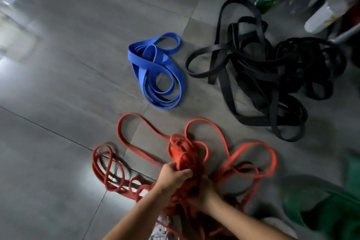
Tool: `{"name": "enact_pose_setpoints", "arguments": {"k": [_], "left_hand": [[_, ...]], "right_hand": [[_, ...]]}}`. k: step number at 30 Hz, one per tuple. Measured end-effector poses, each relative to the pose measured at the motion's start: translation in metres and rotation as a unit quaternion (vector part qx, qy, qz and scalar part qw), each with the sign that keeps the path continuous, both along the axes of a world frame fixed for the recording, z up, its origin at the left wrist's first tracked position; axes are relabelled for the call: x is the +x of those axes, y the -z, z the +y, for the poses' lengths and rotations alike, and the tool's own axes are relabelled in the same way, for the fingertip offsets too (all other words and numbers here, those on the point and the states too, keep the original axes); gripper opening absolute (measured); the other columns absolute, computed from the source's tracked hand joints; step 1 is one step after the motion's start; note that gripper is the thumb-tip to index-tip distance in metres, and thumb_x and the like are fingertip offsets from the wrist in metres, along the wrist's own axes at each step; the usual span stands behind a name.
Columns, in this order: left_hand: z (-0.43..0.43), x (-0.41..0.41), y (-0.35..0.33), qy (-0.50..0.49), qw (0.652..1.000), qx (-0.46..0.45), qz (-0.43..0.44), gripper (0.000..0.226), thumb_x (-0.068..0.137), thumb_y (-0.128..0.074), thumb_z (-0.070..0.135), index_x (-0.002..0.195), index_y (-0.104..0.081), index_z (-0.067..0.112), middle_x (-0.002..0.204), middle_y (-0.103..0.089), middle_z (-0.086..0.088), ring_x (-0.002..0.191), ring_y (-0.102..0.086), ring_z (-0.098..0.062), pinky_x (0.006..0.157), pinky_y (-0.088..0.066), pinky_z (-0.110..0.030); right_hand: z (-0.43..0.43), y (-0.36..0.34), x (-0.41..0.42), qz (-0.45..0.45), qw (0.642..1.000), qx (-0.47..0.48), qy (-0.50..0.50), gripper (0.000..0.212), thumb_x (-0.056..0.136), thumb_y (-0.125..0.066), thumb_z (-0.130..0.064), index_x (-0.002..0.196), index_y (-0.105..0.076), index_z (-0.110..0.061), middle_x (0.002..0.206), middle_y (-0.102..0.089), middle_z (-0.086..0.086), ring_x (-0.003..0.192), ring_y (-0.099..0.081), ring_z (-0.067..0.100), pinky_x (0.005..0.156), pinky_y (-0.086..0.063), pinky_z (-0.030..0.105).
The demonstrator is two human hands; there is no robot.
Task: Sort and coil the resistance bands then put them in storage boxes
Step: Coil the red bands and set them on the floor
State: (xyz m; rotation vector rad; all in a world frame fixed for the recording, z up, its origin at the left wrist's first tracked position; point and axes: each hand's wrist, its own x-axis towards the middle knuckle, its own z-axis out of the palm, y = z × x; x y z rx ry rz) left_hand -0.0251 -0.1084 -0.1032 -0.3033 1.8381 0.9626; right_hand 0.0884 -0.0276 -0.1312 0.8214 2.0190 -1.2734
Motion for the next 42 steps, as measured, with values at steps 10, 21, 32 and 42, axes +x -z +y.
{"name": "enact_pose_setpoints", "arguments": {"k": [10,21,32,42], "left_hand": [[0.099,-0.016,-0.062,-0.085,0.965,0.243,-0.056,0.008,0.08,-0.064,0.002,0.087,-0.069,0.002,0.069,-0.068,-0.007,0.052,-0.062,-0.013,0.05,-0.053,-0.022],[-0.038,-0.024,0.009,0.116,0.935,-0.186,0.278,0.1,0.063,-0.084,0.038,0.143,-0.032,0.006,0.146,-0.031,-0.018,0.136,-0.027,-0.032,0.111,-0.025,-0.042],[-0.065,0.003,0.057,-0.196,0.936,-0.253,0.145,0.039,0.073,-0.074,0.023,0.106,-0.062,0.008,0.1,-0.066,-0.021,0.095,-0.06,-0.034,0.084,-0.051,-0.041],[0.084,-0.017,-0.024,-0.098,0.955,0.167,0.223,0.012,0.077,-0.066,0.01,0.08,-0.057,0.016,0.075,-0.057,-0.011,0.067,-0.054,-0.027,0.059,-0.049,-0.043]], "right_hand": [[0.138,-0.067,-0.003,0.199,0.928,0.076,0.307,0.045,0.062,-0.083,-0.003,0.085,-0.054,-0.028,0.077,-0.065,-0.017,0.069,-0.06,-0.008,0.063,-0.046,0.014],[0.14,-0.03,0.023,-0.021,0.983,0.138,0.121,0.109,0.067,-0.078,-0.048,0.15,-0.013,-0.023,0.148,-0.037,0.012,0.133,-0.04,0.027,0.106,-0.035,0.036],[0.128,-0.006,0.032,-0.033,0.982,0.169,0.082,0.086,0.073,-0.069,-0.054,0.144,-0.032,-0.023,0.143,-0.036,0.01,0.132,-0.036,0.029,0.105,-0.036,0.038],[0.13,-0.002,0.021,0.027,0.983,0.158,0.09,0.048,0.075,-0.07,-0.048,0.108,-0.056,-0.016,0.104,-0.064,0.008,0.1,-0.061,0.028,0.083,-0.049,0.036]]}}
